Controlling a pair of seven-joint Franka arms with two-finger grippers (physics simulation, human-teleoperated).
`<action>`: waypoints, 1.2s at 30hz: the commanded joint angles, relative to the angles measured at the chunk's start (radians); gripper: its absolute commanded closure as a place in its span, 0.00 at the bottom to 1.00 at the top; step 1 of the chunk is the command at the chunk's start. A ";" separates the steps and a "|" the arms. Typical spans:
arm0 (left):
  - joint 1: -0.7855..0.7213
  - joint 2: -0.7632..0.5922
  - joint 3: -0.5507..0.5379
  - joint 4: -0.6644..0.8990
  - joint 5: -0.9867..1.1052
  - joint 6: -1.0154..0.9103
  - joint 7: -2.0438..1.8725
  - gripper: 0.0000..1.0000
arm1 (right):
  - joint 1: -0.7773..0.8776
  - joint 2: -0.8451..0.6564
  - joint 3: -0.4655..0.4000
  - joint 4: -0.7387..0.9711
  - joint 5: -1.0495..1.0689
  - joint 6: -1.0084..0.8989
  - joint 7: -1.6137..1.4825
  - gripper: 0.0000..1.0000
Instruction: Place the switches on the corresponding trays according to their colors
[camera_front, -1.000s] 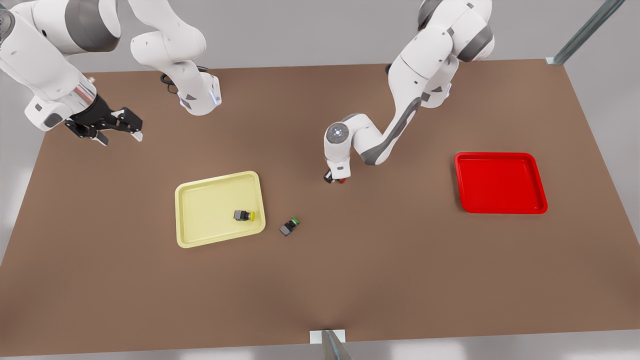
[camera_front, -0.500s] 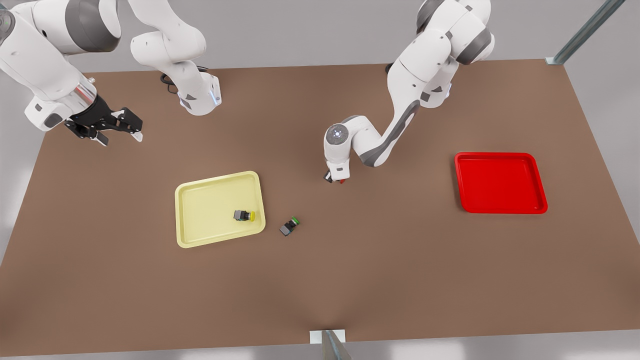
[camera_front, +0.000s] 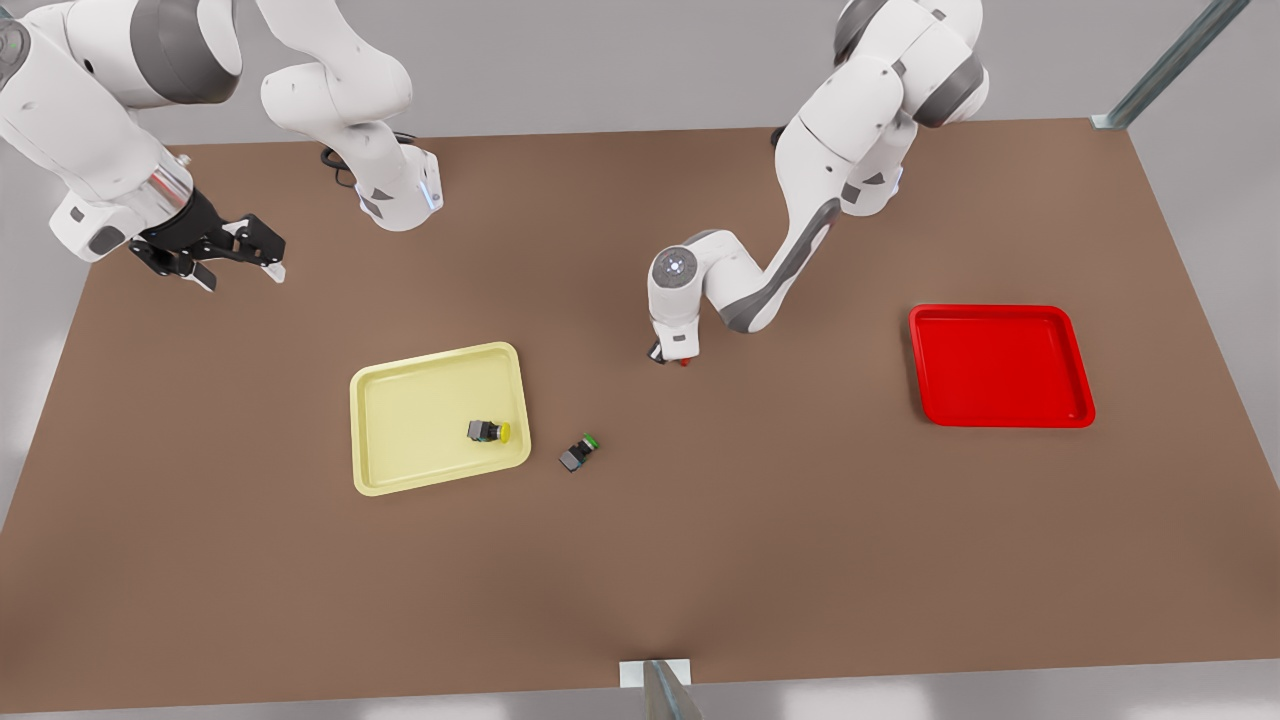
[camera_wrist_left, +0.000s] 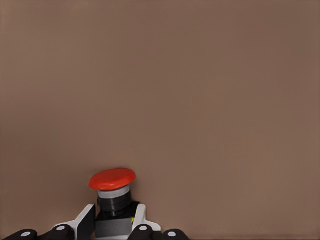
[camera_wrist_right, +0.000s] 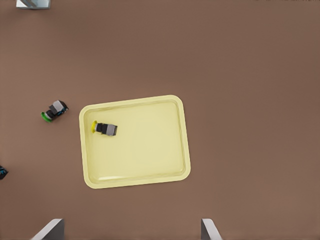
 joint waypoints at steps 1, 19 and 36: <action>0.000 0.000 -0.001 0.000 0.000 0.000 -0.002 0.48 | 0.000 0.000 0.000 0.000 0.000 0.000 -0.001 0.00; 0.012 -0.063 0.051 -0.016 -0.008 -0.018 0.049 0.48 | -0.011 -0.014 -0.005 0.001 -0.002 -0.014 -0.004 0.00; 0.068 -0.207 0.108 -0.197 0.058 0.072 -0.880 0.01 | -0.012 -0.012 -0.008 -0.002 0.012 -0.011 -0.028 0.00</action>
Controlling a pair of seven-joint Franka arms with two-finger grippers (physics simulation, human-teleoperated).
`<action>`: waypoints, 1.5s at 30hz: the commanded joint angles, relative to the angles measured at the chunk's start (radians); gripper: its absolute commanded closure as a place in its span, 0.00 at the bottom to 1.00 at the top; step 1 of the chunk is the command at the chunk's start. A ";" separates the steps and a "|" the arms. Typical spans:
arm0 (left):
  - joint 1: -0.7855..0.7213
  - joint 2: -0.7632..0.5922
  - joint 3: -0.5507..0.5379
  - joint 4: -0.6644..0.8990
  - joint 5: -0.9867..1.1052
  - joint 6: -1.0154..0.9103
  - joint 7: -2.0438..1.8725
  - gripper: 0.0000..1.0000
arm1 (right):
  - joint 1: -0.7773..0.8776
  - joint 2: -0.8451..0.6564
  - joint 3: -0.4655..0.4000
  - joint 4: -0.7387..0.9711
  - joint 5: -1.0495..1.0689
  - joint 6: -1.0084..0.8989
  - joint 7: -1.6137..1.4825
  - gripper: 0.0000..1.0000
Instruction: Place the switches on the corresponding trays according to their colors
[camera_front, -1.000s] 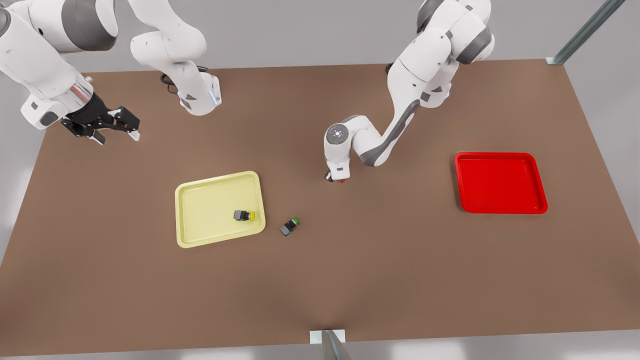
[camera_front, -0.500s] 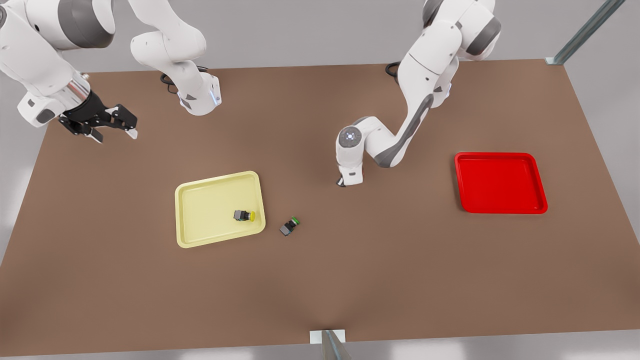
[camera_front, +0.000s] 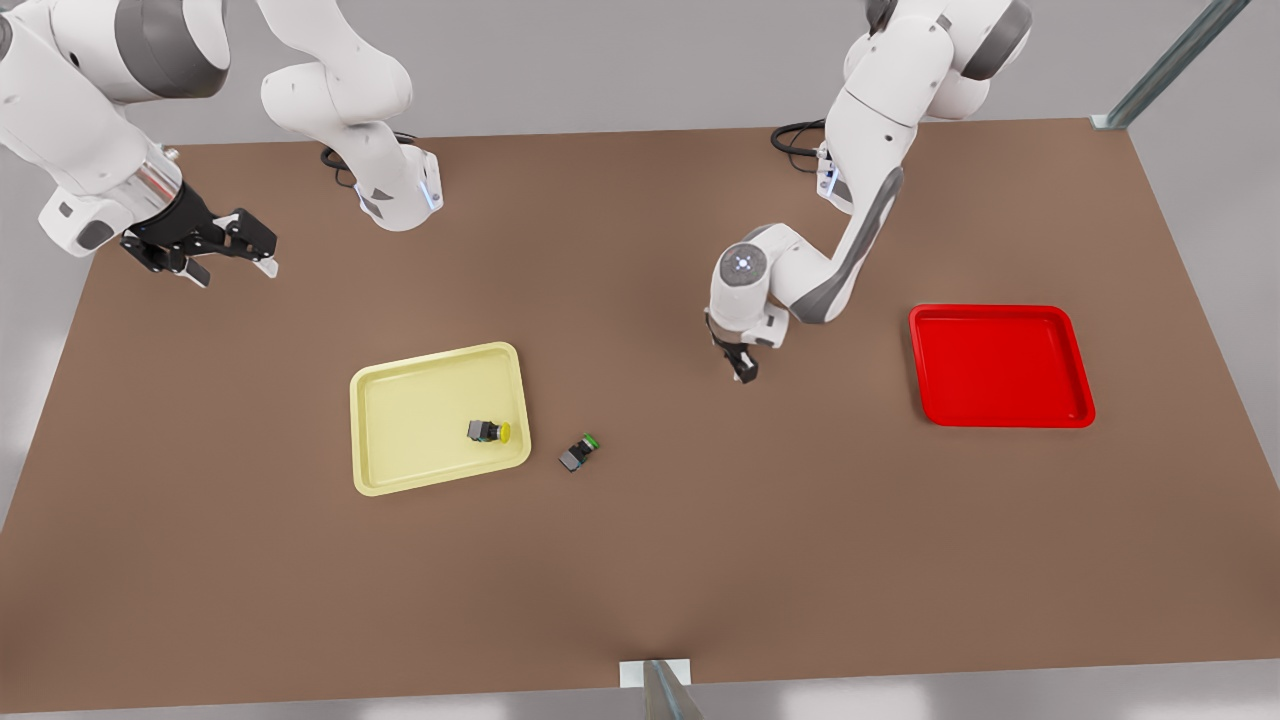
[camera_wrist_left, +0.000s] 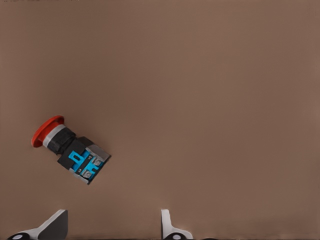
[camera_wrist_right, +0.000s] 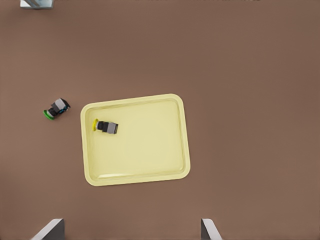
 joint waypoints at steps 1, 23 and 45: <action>0.000 -0.001 0.000 0.002 0.019 0.000 0.146 0.01 | 0.000 0.000 0.001 0.000 0.000 0.000 0.000 0.00; -0.023 -0.099 0.063 -0.196 -0.269 0.051 2.001 0.03 | -0.001 -0.014 -0.002 -0.014 -0.002 -0.014 -0.002 0.00; -0.069 0.032 0.063 -0.118 -0.254 0.089 2.015 0.44 | -0.001 -0.018 -0.002 -0.028 -0.002 -0.008 -0.002 0.00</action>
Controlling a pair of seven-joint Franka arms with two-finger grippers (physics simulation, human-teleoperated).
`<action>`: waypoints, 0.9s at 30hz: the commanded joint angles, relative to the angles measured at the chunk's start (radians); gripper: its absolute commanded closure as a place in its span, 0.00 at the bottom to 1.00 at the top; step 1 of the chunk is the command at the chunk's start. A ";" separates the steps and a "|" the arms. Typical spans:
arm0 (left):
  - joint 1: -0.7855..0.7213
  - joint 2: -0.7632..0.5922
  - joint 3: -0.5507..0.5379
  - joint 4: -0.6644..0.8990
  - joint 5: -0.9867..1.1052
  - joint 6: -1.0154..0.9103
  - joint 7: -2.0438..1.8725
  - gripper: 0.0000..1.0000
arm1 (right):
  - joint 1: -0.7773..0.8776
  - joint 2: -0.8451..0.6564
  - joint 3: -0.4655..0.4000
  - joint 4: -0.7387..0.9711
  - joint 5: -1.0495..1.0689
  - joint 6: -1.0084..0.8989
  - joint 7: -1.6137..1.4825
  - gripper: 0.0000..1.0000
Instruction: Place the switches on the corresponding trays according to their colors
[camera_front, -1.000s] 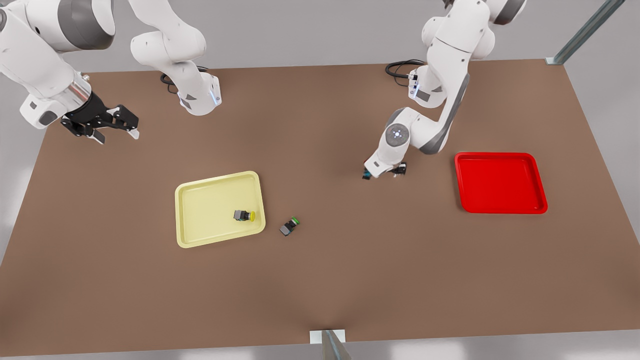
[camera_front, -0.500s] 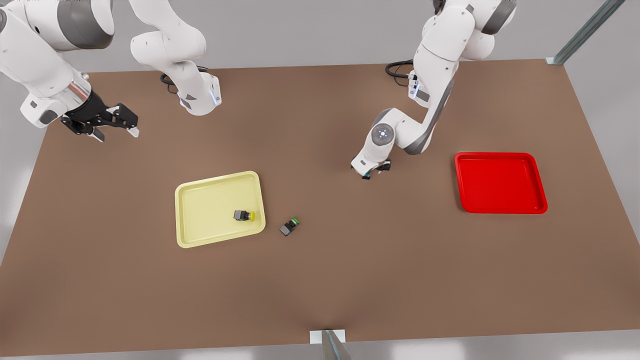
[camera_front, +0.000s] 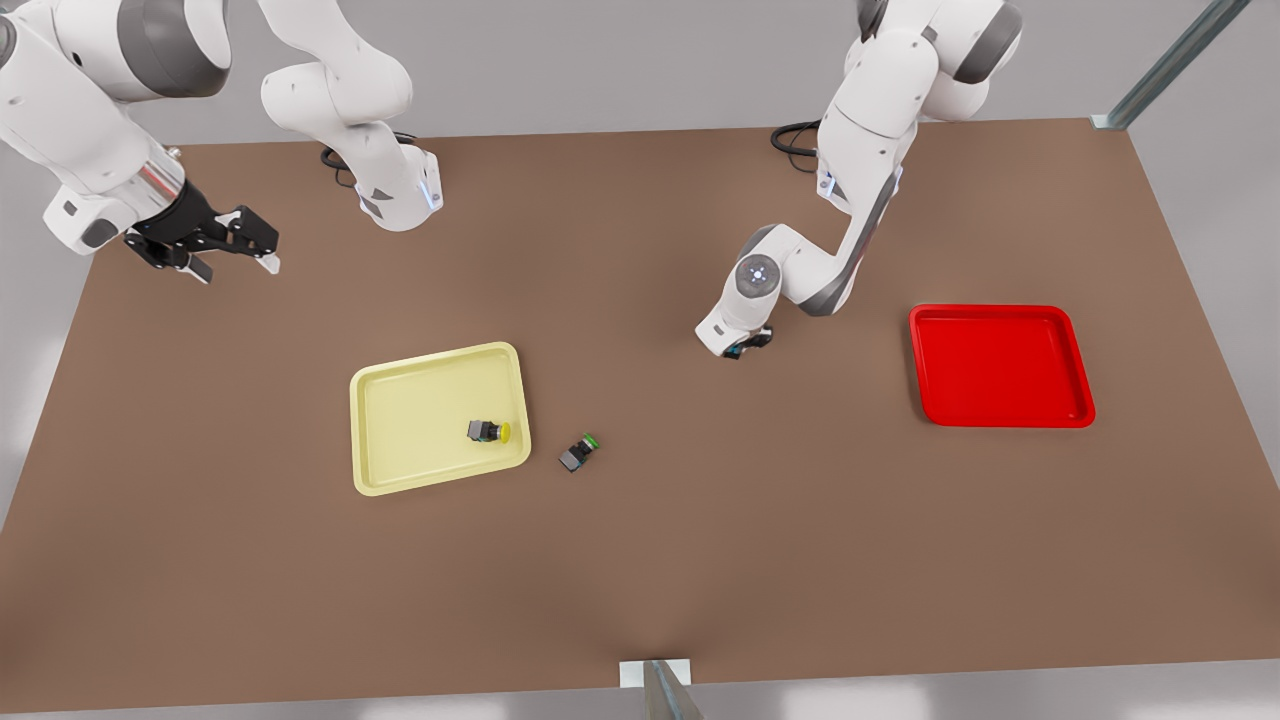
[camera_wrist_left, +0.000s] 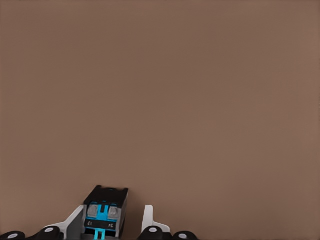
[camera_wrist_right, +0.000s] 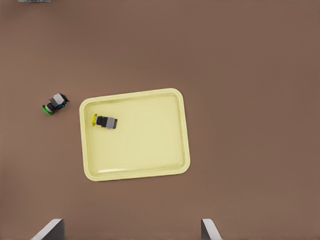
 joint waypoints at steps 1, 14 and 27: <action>0.000 0.002 0.000 0.000 0.001 0.000 0.000 0.44 | 0.000 0.000 0.000 0.000 0.000 0.000 0.000 0.00; 0.003 -0.047 0.041 0.002 0.001 -0.095 -0.002 0.49 | 0.000 0.001 0.000 0.002 0.002 0.003 0.000 0.00; 0.003 -0.030 0.051 -0.012 -0.010 -0.087 -0.031 0.57 | -0.002 -0.003 -0.052 -0.012 -0.005 -0.001 -0.092 0.00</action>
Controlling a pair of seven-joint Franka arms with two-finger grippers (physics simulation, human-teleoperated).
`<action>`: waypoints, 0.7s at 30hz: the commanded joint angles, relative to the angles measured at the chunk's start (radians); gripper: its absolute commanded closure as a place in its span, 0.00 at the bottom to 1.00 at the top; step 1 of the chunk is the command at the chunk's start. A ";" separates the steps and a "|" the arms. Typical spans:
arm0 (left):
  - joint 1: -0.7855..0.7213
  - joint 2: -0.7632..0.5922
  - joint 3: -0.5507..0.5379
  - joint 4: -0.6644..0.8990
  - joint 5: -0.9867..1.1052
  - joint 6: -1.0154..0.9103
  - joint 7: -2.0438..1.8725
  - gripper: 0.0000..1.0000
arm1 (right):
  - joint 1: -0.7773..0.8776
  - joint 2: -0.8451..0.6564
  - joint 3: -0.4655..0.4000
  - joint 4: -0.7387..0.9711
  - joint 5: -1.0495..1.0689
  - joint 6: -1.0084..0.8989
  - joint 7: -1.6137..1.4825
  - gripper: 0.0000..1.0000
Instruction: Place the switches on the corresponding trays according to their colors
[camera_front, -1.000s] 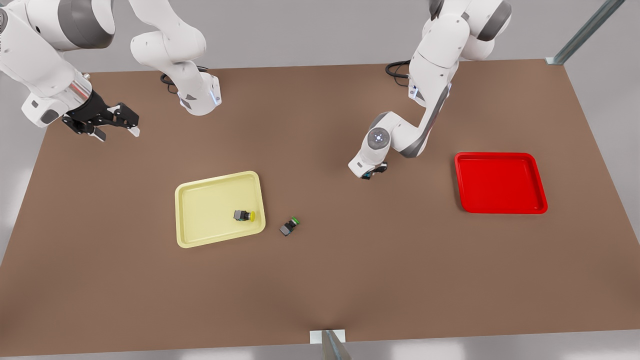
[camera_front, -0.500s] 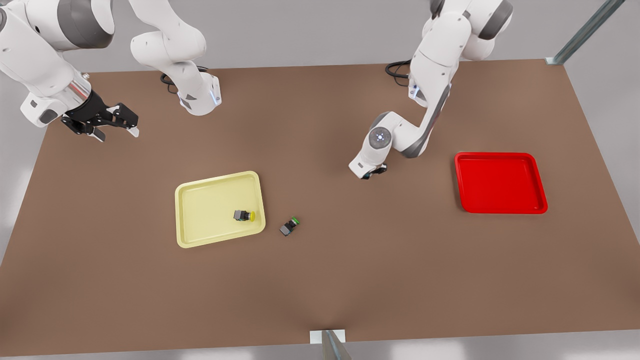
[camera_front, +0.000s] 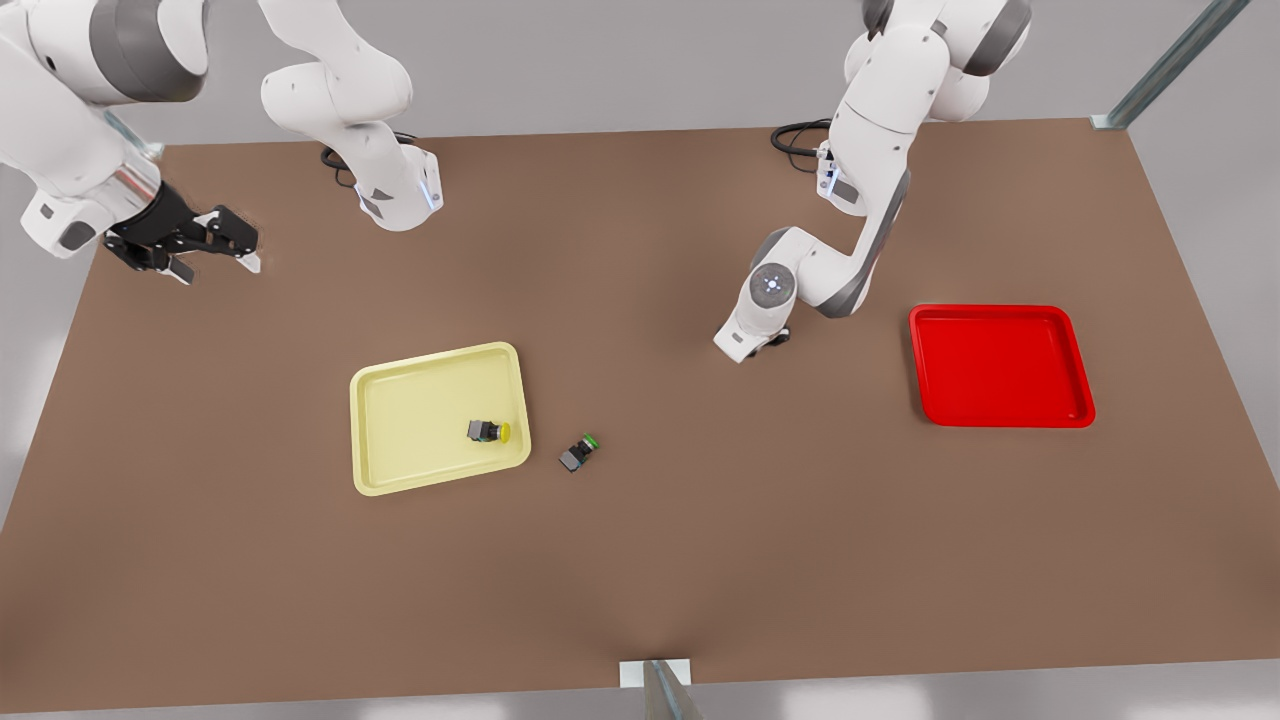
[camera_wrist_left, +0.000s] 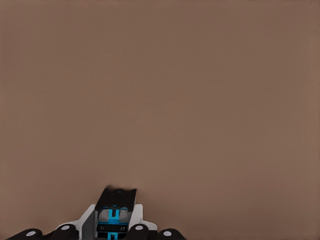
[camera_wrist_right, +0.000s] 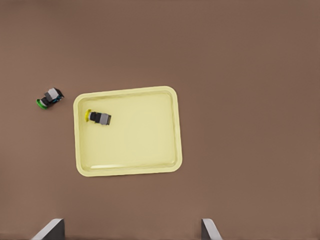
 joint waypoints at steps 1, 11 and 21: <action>0.000 0.000 0.001 0.000 -0.001 0.001 0.000 0.57 | 0.002 -0.001 -0.001 -0.001 -0.003 -0.003 -0.001 0.00; 0.136 -0.124 0.194 0.000 0.009 -0.106 0.130 0.56 | 0.009 -0.021 0.009 -0.002 -0.003 -0.036 -0.009 0.00; 0.291 -0.135 0.521 -0.054 -0.001 -0.040 0.672 0.00 | 0.011 -0.022 0.008 -0.001 -0.003 -0.036 -0.010 0.00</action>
